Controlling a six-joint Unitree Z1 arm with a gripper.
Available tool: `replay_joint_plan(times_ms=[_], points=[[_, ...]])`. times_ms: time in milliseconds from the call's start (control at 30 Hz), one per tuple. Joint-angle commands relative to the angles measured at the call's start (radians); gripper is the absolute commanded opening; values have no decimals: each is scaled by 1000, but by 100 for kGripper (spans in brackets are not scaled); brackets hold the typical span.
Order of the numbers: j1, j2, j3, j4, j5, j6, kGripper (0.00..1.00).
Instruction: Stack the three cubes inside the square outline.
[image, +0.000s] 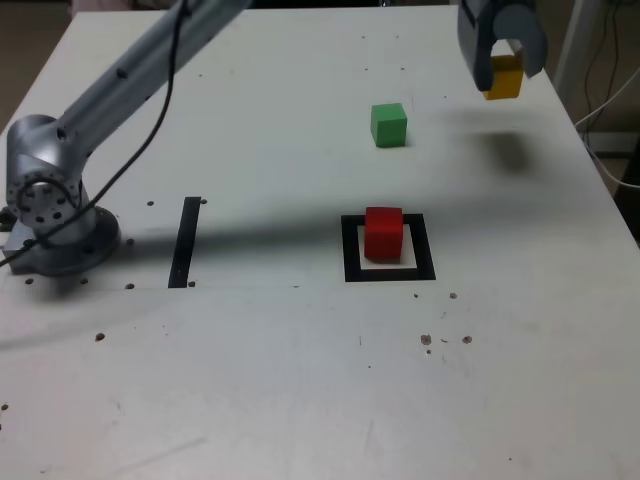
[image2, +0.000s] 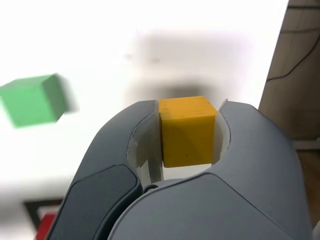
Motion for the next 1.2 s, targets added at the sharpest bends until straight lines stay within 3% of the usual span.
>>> replay_joint_plan(times_ms=[0, 533, 833, 1167], points=[[-11, -67, 51, 11, -1, -3, 28], [-131, -436, 524, -9, 13, -84, 28], [-216, -593, 790, -112, 28, -153, 28], [-318, -667, 1003, -250, 43, -254, 28]])
